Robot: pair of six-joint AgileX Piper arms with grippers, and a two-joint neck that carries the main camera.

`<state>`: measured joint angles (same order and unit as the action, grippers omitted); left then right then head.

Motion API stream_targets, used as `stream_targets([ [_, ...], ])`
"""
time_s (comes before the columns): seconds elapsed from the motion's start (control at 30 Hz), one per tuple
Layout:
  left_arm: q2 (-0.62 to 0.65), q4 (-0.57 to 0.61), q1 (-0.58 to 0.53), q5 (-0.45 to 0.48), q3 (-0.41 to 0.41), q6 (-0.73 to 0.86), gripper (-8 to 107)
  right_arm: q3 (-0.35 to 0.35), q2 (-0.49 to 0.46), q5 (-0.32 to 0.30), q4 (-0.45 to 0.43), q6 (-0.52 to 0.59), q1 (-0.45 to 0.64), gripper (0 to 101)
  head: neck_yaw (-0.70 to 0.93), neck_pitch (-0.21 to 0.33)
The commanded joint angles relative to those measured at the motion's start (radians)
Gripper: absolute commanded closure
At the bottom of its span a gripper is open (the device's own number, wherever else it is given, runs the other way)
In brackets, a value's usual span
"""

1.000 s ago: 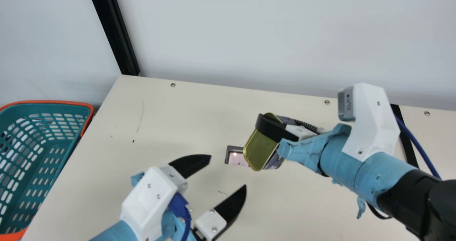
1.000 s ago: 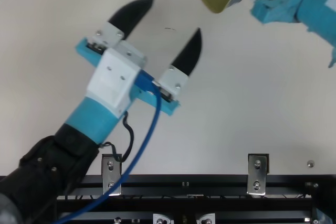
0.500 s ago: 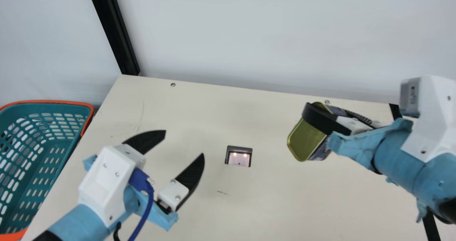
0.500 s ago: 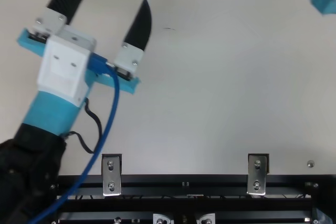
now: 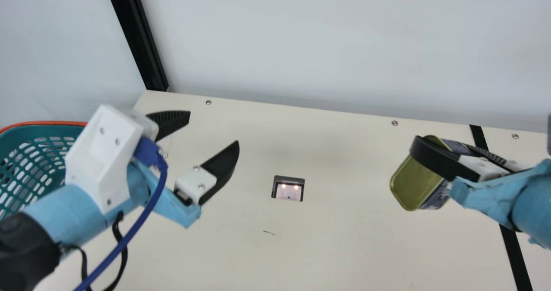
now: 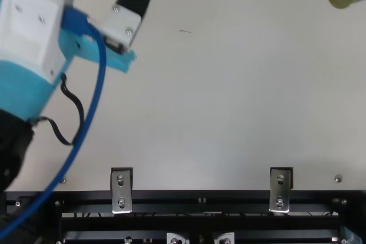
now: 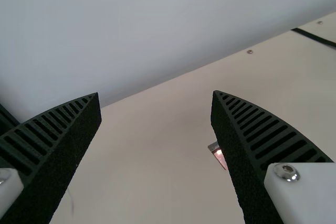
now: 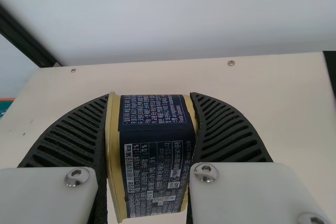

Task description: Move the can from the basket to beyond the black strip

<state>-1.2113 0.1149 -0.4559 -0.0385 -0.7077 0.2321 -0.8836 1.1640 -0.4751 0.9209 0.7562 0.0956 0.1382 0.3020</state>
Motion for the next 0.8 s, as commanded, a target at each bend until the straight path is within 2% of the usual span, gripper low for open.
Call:
stream_targets([
  [0.0, -0.008, -0.053, 0.031, 0.082, -0.057, -0.004, 9, 0.001, -0.003, 0.0, -0.023, -0.009, 0.016, 101, -0.008, 0.006],
  [0.27, -0.034, -0.064, 0.157, 0.174, -0.114, 0.096, 9, -0.006, -0.008, 0.009, -0.138, -0.046, 0.098, 101, -0.008, 0.006],
  [0.3, -0.033, -0.072, 0.128, 0.166, -0.111, 0.065, 9, -0.008, -0.008, 0.01, -0.154, -0.05, 0.109, 101, -0.008, 0.006],
  [0.53, -0.033, -0.065, 0.158, 0.173, -0.114, 0.096, 9, -0.02, -0.006, 0.02, -0.247, -0.073, 0.175, 101, -0.019, 0.005],
  [0.77, -0.033, -0.065, 0.158, 0.173, -0.114, 0.096, 9, -0.029, 0.003, 0.029, -0.351, -0.101, 0.244, 101, -0.123, 0.001],
])
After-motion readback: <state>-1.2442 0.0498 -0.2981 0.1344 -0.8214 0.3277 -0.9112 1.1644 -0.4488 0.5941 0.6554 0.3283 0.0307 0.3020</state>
